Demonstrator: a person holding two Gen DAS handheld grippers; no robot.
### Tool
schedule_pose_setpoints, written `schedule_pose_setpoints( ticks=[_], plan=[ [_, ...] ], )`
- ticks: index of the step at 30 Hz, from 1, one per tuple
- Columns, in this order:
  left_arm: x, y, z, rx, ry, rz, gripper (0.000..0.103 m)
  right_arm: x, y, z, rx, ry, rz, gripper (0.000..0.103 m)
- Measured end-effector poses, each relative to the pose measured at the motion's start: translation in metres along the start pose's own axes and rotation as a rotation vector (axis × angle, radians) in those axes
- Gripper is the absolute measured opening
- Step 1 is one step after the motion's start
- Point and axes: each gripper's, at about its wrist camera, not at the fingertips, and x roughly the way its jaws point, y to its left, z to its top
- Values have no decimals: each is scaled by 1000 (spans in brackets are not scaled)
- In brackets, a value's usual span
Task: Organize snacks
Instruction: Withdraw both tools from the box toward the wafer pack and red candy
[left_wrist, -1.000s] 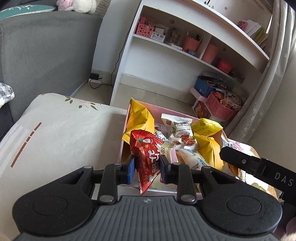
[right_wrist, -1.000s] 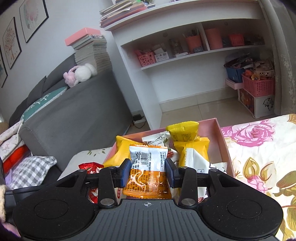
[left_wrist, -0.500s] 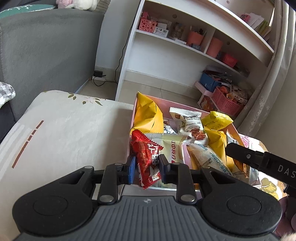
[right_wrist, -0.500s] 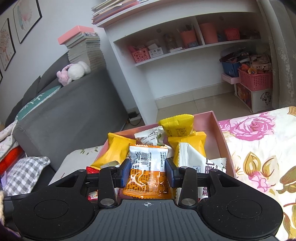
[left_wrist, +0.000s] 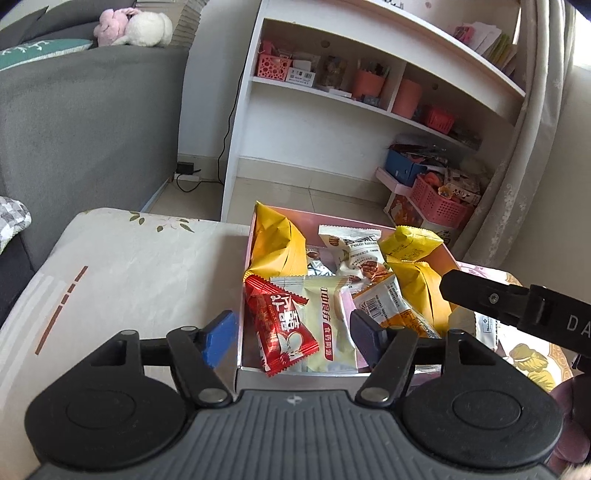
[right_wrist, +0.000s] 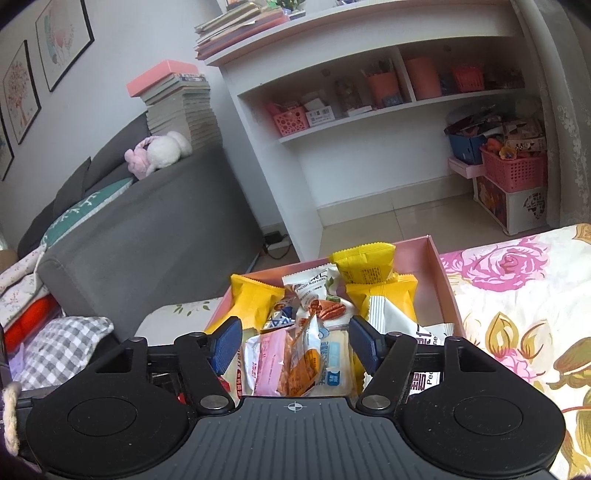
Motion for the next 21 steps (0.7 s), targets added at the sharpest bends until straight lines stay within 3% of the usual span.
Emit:
schedule_pose_setpoints(
  ticks=[6,8,11,15,21],
  plan=[
    [-18,-1,-7,65,12,-3,73,-20,1,-2,-57,4,-18,77],
    [-23,-1,-9,94,14,5,83,-26,1,-4,-74,9,-26,78],
    [-30,2,-15,138,13,20,90,-35,0,-7,-103,14,-39,85],
    [-39,8,-24,172,24,42,95,-46,-2,-14,-135,27,-52,93],
    [-47,10,-39,247,53,64,102,-57,-12,-29,-165,72,-87,96]
  ],
)
